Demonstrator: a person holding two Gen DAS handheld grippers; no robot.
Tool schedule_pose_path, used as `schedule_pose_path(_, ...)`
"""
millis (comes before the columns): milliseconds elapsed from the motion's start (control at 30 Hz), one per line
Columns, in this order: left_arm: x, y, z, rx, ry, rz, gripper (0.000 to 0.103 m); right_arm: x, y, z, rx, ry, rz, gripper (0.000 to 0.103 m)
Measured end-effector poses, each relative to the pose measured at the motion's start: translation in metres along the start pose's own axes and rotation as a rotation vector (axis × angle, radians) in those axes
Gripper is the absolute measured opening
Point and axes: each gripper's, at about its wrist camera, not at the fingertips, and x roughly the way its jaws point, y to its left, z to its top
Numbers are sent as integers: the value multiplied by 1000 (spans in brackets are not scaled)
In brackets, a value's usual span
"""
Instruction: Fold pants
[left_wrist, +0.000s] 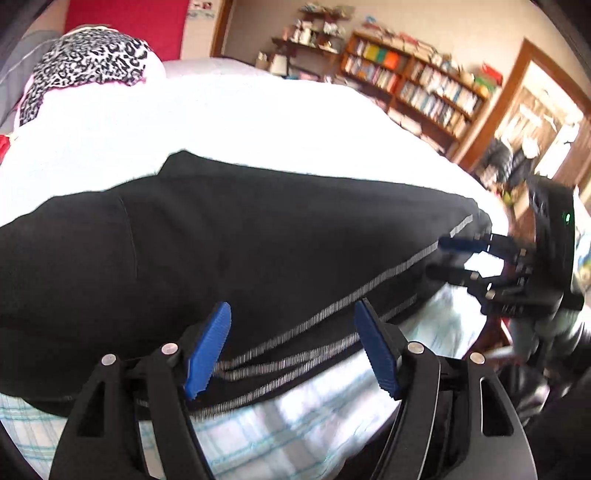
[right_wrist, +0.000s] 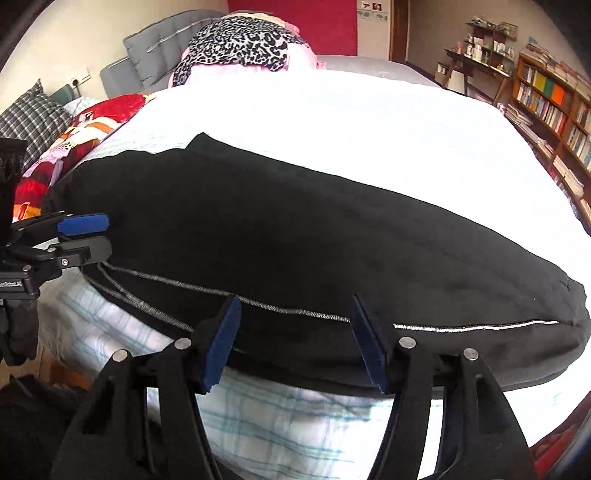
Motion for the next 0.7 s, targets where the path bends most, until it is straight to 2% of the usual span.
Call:
schedule_pose_path(100, 11, 3, 4, -19, -9, 39, 69, 17, -3, -2, 25, 51, -35, 62)
schedule_pose_path(167, 23, 9, -3, -31, 35, 66, 69, 23, -7, -9, 23, 88, -50, 63)
schedule_pose_path(267, 38, 13, -12, -14, 101, 85, 69, 22, -15, -18, 38, 97, -26, 64)
schedule_pose_path(367, 38, 6, -28, 69, 58, 121, 70, 24, -18, -17, 45, 102, -19, 64)
schedule_pose_path(533, 24, 19, -15, 6, 47, 97, 70, 24, -18, -19, 41, 97, -27, 65)
schedule_pose_path(600, 8, 30, -6, -8, -6, 135, 70, 24, -18, -21, 40, 95, -28, 65)
schedule_pose_path(700, -21, 56, 2, -46, -80, 235, 71, 25, -15, -23, 40, 92, -30, 65)
